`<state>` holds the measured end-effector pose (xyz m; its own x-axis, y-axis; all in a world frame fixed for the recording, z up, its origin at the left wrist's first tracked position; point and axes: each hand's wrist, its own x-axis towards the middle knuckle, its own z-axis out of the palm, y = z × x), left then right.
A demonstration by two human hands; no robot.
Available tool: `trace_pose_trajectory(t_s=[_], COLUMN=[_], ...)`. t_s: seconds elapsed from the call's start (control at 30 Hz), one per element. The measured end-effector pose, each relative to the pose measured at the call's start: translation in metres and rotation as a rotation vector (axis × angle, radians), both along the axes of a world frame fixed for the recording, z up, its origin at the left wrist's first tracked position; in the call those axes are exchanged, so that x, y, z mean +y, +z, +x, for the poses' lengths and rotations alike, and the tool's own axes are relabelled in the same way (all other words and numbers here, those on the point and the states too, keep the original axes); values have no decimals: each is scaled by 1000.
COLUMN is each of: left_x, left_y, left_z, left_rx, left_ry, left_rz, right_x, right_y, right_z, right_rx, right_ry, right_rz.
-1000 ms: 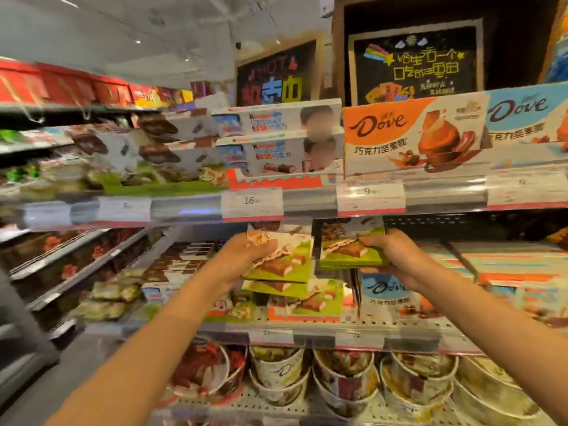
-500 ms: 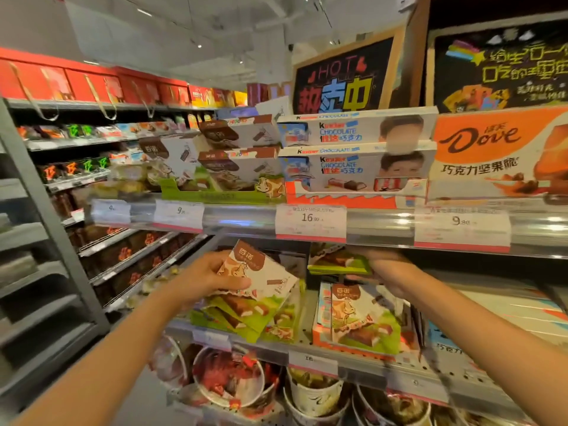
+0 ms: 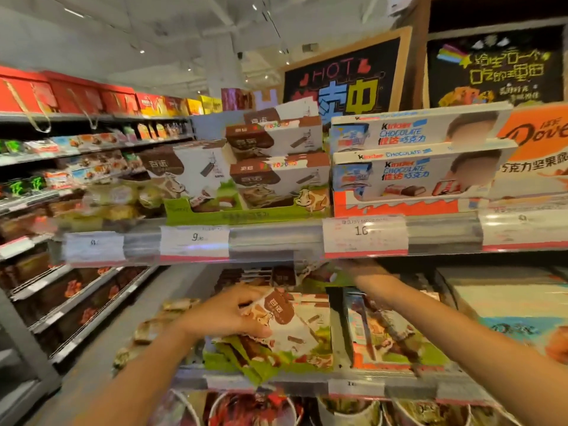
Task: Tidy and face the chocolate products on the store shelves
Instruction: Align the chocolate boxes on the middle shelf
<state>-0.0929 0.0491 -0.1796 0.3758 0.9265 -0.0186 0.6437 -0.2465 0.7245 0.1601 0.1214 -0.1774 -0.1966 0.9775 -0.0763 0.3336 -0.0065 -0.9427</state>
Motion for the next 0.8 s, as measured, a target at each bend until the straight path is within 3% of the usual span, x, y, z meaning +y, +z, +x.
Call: trace_pose_trajectory(t_s=[0.17, 0.33, 0.43, 0.67, 0.8], left_x=[9, 13, 14, 14, 14], left_y=[-4, -7, -5, -4, -4], left_z=[-5, -9, -9, -9, -10], left_rx=[-34, -17, 8, 18, 22], left_ry=[-58, -78, -82, -122, -118], left_rz=[25, 41, 57, 80, 58], right_x=[-8, -13, -17, -13, -14], right_y=[-8, -13, -13, -1, 5], right_z=[-28, -43, -52, -31, -19], right_rx=[180, 228, 219, 192, 161], right_ry=[-41, 13, 42, -121, -65], right_rz=[44, 32, 64, 143, 169])
